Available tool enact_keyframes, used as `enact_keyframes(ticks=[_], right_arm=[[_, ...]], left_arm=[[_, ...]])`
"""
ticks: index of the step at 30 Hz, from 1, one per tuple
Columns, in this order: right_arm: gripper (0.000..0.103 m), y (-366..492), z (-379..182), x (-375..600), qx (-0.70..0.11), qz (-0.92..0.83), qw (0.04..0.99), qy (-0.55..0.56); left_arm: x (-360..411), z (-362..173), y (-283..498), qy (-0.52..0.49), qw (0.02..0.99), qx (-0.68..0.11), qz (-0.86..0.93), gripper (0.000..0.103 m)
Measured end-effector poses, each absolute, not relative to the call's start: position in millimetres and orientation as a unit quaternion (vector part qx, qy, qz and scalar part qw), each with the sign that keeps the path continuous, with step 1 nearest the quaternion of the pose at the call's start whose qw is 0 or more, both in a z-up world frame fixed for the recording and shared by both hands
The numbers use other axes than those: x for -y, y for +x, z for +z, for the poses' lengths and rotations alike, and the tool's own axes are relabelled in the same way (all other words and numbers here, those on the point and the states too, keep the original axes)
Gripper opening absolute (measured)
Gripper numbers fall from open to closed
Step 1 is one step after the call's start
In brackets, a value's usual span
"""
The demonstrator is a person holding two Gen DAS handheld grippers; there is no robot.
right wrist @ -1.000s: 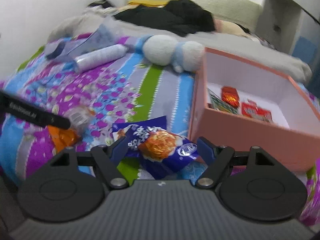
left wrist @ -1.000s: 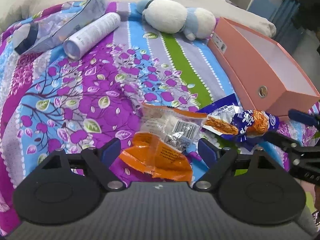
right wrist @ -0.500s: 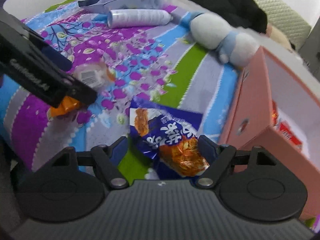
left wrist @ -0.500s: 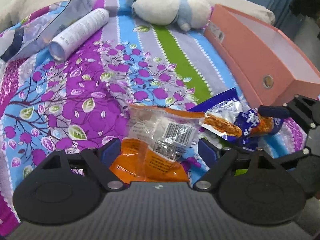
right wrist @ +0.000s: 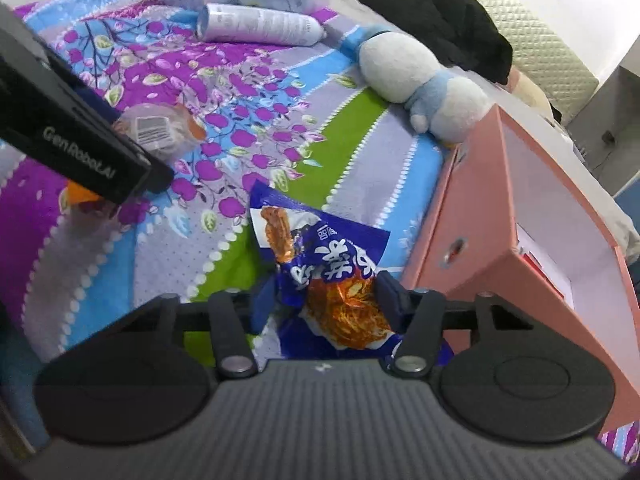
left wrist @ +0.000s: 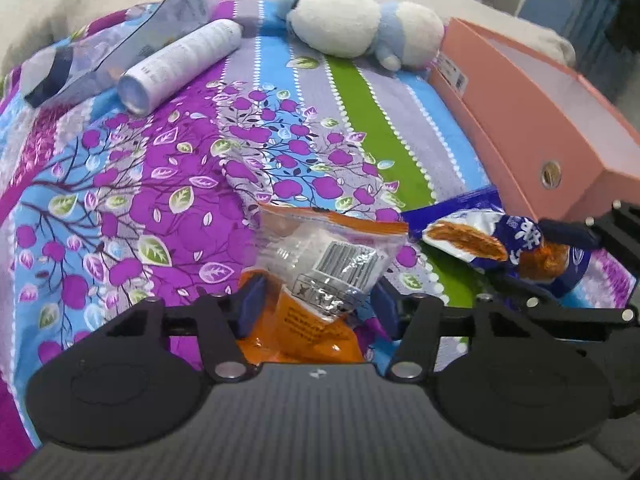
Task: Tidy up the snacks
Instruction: 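Lift both held packets and carry them over the pink box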
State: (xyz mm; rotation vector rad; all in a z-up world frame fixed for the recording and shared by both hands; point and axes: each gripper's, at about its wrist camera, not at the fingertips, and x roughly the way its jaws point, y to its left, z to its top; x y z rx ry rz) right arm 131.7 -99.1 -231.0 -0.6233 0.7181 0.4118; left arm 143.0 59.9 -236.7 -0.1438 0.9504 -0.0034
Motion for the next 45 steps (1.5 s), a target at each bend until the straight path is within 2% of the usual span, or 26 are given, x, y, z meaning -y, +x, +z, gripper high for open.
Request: enact_keyframes(ticks=[4,18,34,45], right_arm=[[0.05,133,-223,111,-0.348,0.193,0.881,-0.257],[0.032,132,-199,129,-0.345,0.18,0.913,-0.118],[0.029,114,-130,152,-0.297,0.175,0.937,-0.05],[0.026,100,-85,193,-0.247,0.153,0.957,-0.018]], left_arm=[[-61,-233,139,-0.081,0.887,-0.455,0.005,0.057],[-60,-183,132,-0.132,0.894,-0.428,0.027,0.056],[-33,-120,126,-0.134,0.902,-0.41,0.002,0.056],[12,-72,146,-0.131,0.92,-0.366,-0.049,0.056]])
